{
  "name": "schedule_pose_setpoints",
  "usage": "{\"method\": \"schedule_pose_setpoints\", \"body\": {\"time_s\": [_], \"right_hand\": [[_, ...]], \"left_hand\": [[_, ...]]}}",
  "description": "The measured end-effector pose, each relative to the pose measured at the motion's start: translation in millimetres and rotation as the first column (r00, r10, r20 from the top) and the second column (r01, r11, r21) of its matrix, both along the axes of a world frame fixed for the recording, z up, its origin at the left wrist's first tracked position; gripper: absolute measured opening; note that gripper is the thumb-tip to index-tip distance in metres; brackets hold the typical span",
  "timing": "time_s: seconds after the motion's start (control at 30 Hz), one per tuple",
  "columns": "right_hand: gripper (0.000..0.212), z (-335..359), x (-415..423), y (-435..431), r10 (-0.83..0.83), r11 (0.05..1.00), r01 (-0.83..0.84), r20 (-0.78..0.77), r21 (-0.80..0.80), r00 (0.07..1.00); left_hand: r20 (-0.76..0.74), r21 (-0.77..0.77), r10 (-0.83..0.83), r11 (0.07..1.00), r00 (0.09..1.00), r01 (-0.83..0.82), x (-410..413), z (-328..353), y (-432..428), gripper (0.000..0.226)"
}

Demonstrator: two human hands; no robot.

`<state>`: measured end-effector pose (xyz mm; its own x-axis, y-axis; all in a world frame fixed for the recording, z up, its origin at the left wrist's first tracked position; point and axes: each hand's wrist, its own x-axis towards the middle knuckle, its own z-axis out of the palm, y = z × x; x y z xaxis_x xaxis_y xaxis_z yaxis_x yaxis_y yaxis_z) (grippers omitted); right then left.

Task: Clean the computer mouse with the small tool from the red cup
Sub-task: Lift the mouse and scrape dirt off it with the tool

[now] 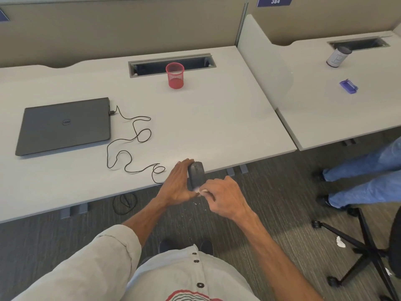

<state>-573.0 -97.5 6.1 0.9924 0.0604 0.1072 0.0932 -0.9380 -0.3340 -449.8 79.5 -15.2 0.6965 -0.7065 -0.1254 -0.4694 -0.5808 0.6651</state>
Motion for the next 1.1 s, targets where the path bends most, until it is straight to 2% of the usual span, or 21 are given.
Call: {"method": "schedule_pose_setpoints", "body": {"time_s": [0.07,0.13,0.2,0.23,0.3,0.37,0.6,0.73,0.87,0.93,1.03,1.1], "right_hand": [[0.019,1,-1,-2,-0.042,0.998,0.044,-0.047,0.037,0.998],[0.020,3,-1,-5,-0.157,0.978,0.163,-0.055,0.128,0.986],[0.017,4,1,-6,-0.306,0.911,0.317,-0.082,0.264,0.948],[0.018,5,2,-5,-0.376,0.851,0.391,-0.112,0.350,0.920],[0.022,3,7,-1,-0.474,0.670,0.500,-0.202,0.549,0.857],[0.025,2,10,4,-0.521,0.515,0.563,-0.285,0.647,0.805],[0.029,-12,3,1,-0.623,0.340,0.741,-0.451,0.579,0.639],[0.028,-18,-2,-10,-0.681,0.253,0.799,-0.487,0.545,0.547],[0.021,-18,-1,-13,-0.628,0.089,0.697,-0.503,0.711,0.594],[0.019,-15,3,-9,-0.589,0.072,0.650,-0.494,0.756,0.640],[0.020,-13,10,0,-0.527,0.149,0.640,-0.487,0.753,0.696],[0.022,-16,10,3,-0.530,0.184,0.668,-0.499,0.721,0.685]], "left_hand": [[0.007,0.005,-0.007,1.000,1.000,0.007,1,1,-1,0.118],[-0.003,0.011,0.006,1.000,1.000,-0.006,2,2,0,0.121],[-0.006,0.013,0.015,1.000,1.000,-0.015,2,2,1,0.121],[-0.004,0.014,0.014,1.000,1.000,-0.014,2,2,2,0.121],[-0.006,0.017,0.014,1.000,1.000,-0.014,2,2,2,0.121],[-0.007,0.019,0.014,1.000,1.000,-0.014,2,3,2,0.122],[0.005,0.017,0.029,0.999,1.000,-0.029,0,5,2,0.123],[0.007,0.015,0.040,0.999,0.999,-0.040,-1,6,3,0.124],[0.020,0.017,0.036,0.999,0.999,-0.036,-2,7,3,0.123],[0.020,0.013,0.032,0.999,0.999,-0.032,-3,8,3,0.122],[0.026,0.015,0.029,0.999,0.999,-0.029,-4,8,2,0.122],[0.025,0.021,0.029,0.999,0.999,-0.029,-4,7,1,0.122]]}}
